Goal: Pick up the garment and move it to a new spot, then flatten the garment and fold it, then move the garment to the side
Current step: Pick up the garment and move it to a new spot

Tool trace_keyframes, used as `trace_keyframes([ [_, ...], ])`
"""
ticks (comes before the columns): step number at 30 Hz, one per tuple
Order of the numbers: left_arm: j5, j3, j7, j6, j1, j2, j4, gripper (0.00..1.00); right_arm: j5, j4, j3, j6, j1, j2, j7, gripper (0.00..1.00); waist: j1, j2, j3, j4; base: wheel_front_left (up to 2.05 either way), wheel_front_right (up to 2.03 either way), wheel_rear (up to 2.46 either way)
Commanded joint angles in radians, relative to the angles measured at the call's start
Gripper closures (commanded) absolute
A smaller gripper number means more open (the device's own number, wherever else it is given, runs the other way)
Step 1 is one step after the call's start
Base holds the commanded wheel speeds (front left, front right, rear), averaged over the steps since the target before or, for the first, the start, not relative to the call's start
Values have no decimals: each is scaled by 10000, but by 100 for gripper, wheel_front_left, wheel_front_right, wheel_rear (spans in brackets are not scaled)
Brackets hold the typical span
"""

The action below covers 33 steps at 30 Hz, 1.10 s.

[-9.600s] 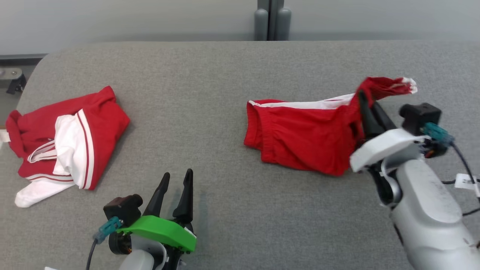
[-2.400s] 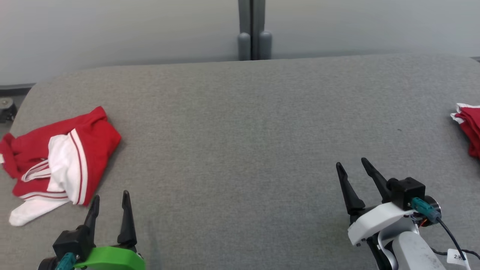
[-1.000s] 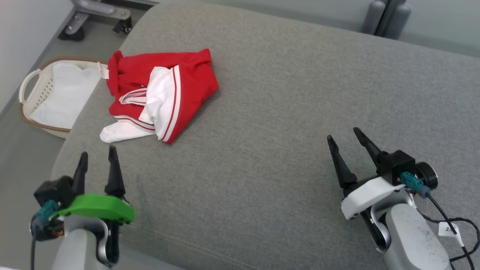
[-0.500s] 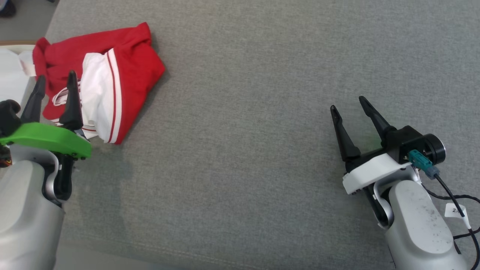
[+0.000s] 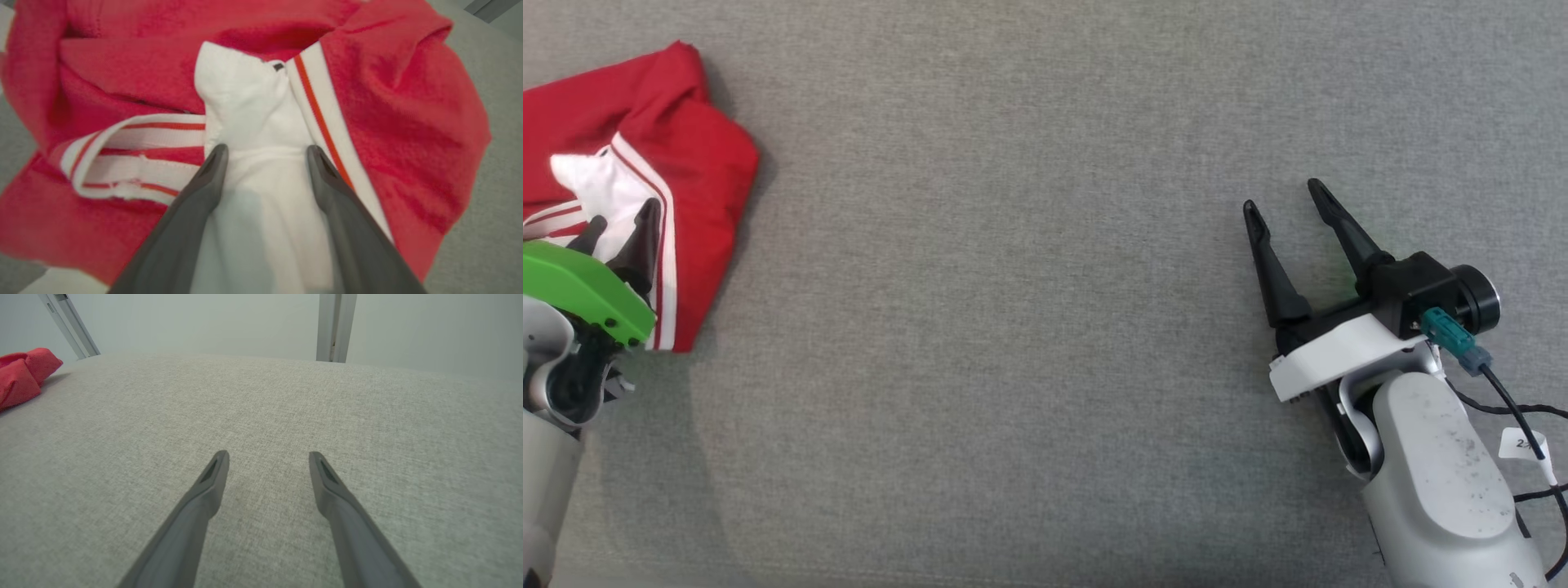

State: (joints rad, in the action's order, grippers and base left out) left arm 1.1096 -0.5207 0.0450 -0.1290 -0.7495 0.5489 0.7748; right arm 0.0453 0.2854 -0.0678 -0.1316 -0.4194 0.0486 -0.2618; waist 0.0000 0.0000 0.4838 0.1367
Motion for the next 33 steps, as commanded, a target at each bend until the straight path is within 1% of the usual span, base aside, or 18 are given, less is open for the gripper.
trace_keyframes([
  [1, 106, -159, 260, -24, -122, 62, 287, 0, 52, -17, 48, 19, -50, 45, -45, 0, 0, 0, 185, -189, 0, 0, 0],
  [2, 227, -271, 424, -15, -97, 33, 495, 0, 64, -17, 50, 19, -53, 45, -44, 0, 0, 0, 204, -213, 0, 0, 0],
  [4, 283, -438, 404, -2, -93, -2, 771, 0, 95, -10, 61, 19, -63, 48, -24, 0, 0, 0, 216, -254, 0, 0, 0],
  [5, 313, -514, 373, -1, -91, -46, 823, 22, 96, -6, 73, 19, -67, 49, -24, 0, 0, 0, 208, -266, 0, 0, 0],
  [6, 267, -664, 289, -2, -94, -74, 831, 67, 111, 5, 80, 19, -65, 49, -24, 0, 0, 0, 183, -277, 0, 0, 0],
  [7, 251, -746, 142, -2, -96, -95, 799, 100, 133, 23, 82, 19, -57, 49, -24, 0, 0, 0, 143, -280, 0, 0, 0],
  [10, -51, -947, -829, -4, -365, -4, 752, 100, 97, 67, 118, 19, -25, 46, -25, 0, 0, 0, -59, -265, 0, 0, 0],
  [12, -293, -1111, -1526, -10, -590, -72, 602, 100, 186, 36, 166, 19, 41, 45, -25, 0, 0, 0, -259, -248, 0, 0, 0],
  [15, -469, -1450, -2267, -13, -772, -140, 385, 100, 343, 109, 154, 19, 226, 45, -25, 0, 0, 0, -636, -288, 0, 0, 0],
  [18, -606, -1693, -2696, -13, -938, -237, 95, 100, 512, 170, 108, 19, 342, 45, -25, 0, 0, 0, -1024, -416, 0, 0, 0],
  [20, -735, -1870, -2876, -13, -1047, -434, -217, 100, 663, 218, 70, 19, 466, 42, -25, 0, 0, 0, -1286, -567, 0, 0, 0],
  [24, -1085, -2028, -3054, -13, -1172, -758, -808, 100, 897, 256, -56, 19, 696, 48, -25, 0, 0, 0, -1760, -1077, 0, 0, 0],
  [28, -1453, -2092, -3101, -14, -1069, -1407, -1383, 100, 1051, 242, -128, 19, 922, 42, -27, 0, 0, 0, -2062, -1785, 0, 0, 0],
  [33, -1949, -2252, -3111, -14, -839, -2281, -1862, 100, 1255, 157, -169, 19, 1083, 39, -25, 0, 0, 0, -2147, -2871, 0, 0, 0],
])
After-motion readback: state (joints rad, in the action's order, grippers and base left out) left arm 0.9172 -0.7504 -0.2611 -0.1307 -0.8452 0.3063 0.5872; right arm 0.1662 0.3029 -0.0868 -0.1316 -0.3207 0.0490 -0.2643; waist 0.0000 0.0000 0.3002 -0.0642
